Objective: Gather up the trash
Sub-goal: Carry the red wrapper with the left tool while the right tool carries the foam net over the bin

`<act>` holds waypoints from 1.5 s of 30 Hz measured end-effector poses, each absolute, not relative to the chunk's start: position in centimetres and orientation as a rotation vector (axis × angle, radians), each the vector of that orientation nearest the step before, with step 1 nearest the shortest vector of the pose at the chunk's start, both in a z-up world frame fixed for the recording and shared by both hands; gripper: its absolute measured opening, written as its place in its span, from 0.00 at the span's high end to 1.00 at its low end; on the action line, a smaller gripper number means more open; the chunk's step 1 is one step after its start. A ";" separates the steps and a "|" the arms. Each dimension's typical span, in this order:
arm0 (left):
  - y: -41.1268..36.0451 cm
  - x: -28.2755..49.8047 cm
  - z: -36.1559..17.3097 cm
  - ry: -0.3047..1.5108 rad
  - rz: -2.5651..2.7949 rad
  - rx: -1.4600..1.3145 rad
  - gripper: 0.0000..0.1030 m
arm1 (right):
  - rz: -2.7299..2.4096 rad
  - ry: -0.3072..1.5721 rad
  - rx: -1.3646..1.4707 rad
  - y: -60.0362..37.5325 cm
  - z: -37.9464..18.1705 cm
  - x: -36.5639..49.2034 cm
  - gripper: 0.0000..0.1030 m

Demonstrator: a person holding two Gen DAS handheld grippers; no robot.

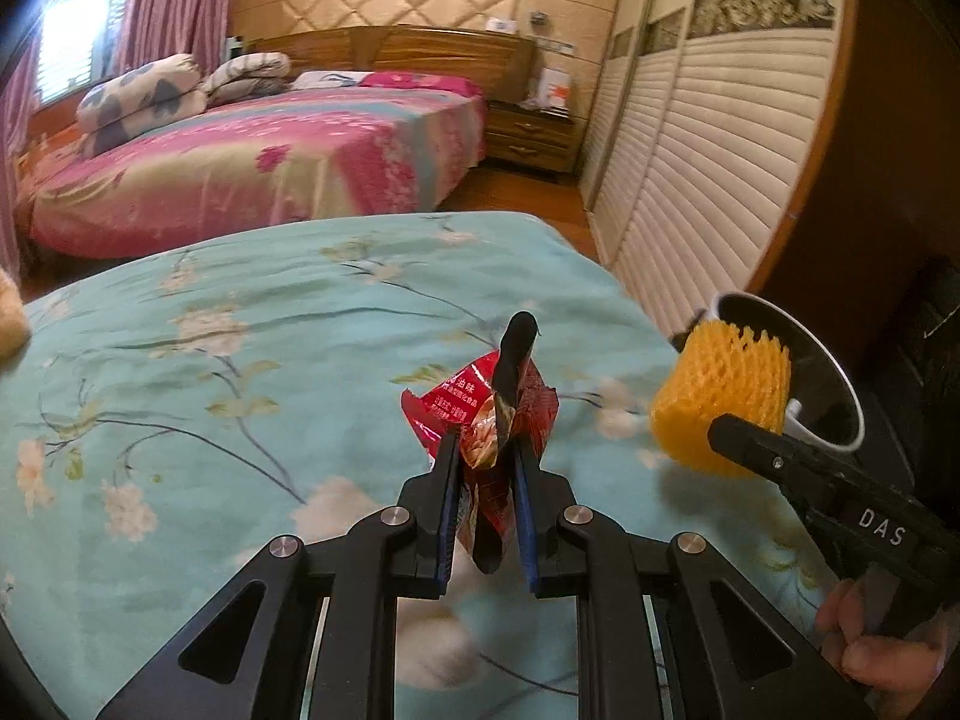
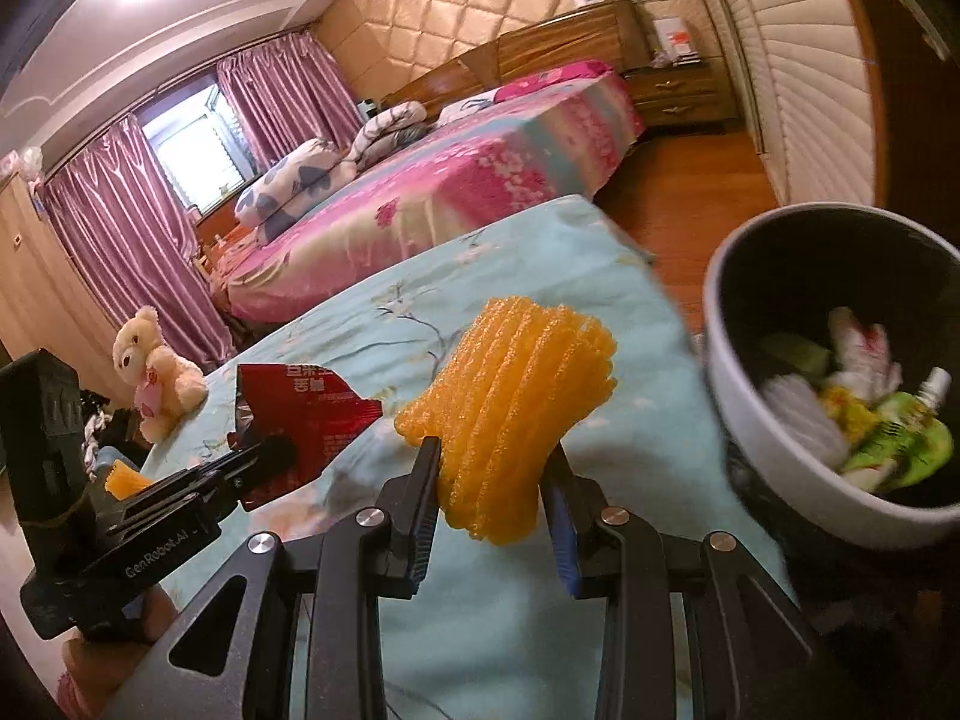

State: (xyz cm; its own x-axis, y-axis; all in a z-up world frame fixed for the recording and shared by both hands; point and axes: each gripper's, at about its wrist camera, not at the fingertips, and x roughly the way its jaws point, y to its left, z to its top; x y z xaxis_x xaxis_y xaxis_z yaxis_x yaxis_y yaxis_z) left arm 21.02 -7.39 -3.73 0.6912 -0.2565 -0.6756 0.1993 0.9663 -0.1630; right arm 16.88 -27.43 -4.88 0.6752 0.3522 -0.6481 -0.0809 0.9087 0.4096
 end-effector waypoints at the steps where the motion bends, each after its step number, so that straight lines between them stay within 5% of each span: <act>1: -7.8 20.8 -3.7 0.768 -0.263 -0.072 0.85 | 0.245 0.792 0.367 -27.9 -4.8 16.6 0.68; 45: -19.9 18.0 -1.8 0.757 -0.425 0.069 0.85 | 0.118 0.700 0.416 -36.5 -3.5 9.5 0.68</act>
State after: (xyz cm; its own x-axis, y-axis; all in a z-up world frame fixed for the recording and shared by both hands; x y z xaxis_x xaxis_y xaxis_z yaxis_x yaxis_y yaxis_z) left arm 17.98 -19.85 -1.82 0.6465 -0.3491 -0.6784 0.3981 0.9129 -0.0904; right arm 9.45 -36.49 -3.53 0.7618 0.2426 -0.6007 0.0325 0.9118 0.4094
